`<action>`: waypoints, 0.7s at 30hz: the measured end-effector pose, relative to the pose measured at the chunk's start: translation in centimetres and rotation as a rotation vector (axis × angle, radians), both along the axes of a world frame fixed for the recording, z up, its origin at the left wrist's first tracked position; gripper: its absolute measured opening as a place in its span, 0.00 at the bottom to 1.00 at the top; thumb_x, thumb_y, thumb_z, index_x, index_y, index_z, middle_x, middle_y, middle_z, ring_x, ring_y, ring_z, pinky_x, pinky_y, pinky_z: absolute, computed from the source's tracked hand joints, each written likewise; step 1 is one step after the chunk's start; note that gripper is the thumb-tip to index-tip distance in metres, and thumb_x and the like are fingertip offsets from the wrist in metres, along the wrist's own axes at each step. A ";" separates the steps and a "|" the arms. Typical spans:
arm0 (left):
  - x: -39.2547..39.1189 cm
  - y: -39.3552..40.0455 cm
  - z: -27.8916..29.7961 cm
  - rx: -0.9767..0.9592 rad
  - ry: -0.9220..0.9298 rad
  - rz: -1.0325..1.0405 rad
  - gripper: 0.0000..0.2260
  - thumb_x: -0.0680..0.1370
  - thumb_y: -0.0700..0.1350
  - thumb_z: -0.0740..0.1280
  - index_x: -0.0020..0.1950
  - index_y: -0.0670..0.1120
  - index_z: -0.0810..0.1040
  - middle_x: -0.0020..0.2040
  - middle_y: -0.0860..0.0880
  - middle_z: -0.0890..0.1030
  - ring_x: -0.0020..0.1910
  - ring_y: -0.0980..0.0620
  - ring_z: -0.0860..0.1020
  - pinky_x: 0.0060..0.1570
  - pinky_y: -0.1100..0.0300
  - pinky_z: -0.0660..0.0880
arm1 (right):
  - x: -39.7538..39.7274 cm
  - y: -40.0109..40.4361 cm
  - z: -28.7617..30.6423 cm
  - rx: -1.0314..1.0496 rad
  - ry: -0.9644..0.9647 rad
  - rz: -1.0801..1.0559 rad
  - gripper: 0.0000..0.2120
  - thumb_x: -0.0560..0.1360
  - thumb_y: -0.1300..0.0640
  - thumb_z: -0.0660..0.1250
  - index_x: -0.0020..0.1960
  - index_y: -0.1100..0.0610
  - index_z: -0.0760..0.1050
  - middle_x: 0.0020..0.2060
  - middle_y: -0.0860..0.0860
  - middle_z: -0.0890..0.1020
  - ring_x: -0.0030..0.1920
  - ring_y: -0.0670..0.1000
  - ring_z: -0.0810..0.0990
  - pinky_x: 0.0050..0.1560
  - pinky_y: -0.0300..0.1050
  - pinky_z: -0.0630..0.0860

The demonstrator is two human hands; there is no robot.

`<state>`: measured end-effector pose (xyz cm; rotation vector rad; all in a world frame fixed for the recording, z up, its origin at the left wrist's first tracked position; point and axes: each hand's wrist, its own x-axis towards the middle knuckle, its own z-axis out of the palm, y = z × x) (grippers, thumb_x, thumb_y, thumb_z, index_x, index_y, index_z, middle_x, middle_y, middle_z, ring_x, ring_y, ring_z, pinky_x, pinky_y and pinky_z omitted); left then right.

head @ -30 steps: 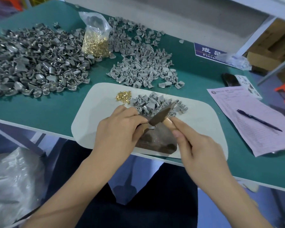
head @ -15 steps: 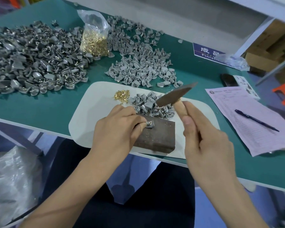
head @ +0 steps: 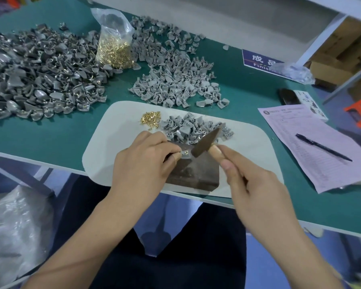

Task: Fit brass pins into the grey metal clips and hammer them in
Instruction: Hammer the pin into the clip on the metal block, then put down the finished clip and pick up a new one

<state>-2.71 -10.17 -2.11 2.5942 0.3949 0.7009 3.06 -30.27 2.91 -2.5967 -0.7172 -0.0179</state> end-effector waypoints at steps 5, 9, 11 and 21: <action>0.0 0.0 -0.3 -0.035 0.006 -0.004 0.04 0.77 0.54 0.70 0.46 0.58 0.84 0.41 0.58 0.76 0.48 0.55 0.73 0.28 0.66 0.60 | 2.7 -1.5 -1.5 0.013 -0.115 -0.257 0.17 0.85 0.44 0.55 0.72 0.30 0.67 0.49 0.41 0.80 0.47 0.52 0.78 0.41 0.48 0.67; 0.1 0.2 -0.5 -0.109 0.013 -0.001 0.02 0.78 0.54 0.69 0.48 0.59 0.81 0.43 0.60 0.75 0.50 0.58 0.70 0.30 0.66 0.61 | 4.0 -2.6 -4.3 -0.091 -0.089 -0.355 0.23 0.81 0.59 0.61 0.73 0.41 0.72 0.54 0.51 0.78 0.52 0.60 0.76 0.42 0.51 0.69; 0.2 0.2 -0.7 -0.109 0.022 -0.007 0.01 0.78 0.53 0.68 0.49 0.59 0.80 0.45 0.60 0.74 0.52 0.58 0.70 0.31 0.65 0.62 | 3.8 -2.6 -5.4 -0.061 -0.043 -0.354 0.27 0.80 0.65 0.62 0.73 0.44 0.74 0.57 0.53 0.79 0.55 0.61 0.73 0.47 0.54 0.73; -0.4 1.2 -0.1 -0.101 -0.091 -0.012 0.05 0.76 0.49 0.68 0.51 0.57 0.78 0.50 0.60 0.76 0.53 0.57 0.74 0.36 0.61 0.71 | 2.7 5.8 -3.9 0.384 -0.268 0.193 0.09 0.79 0.52 0.70 0.57 0.52 0.84 0.50 0.42 0.84 0.52 0.51 0.76 0.57 0.47 0.73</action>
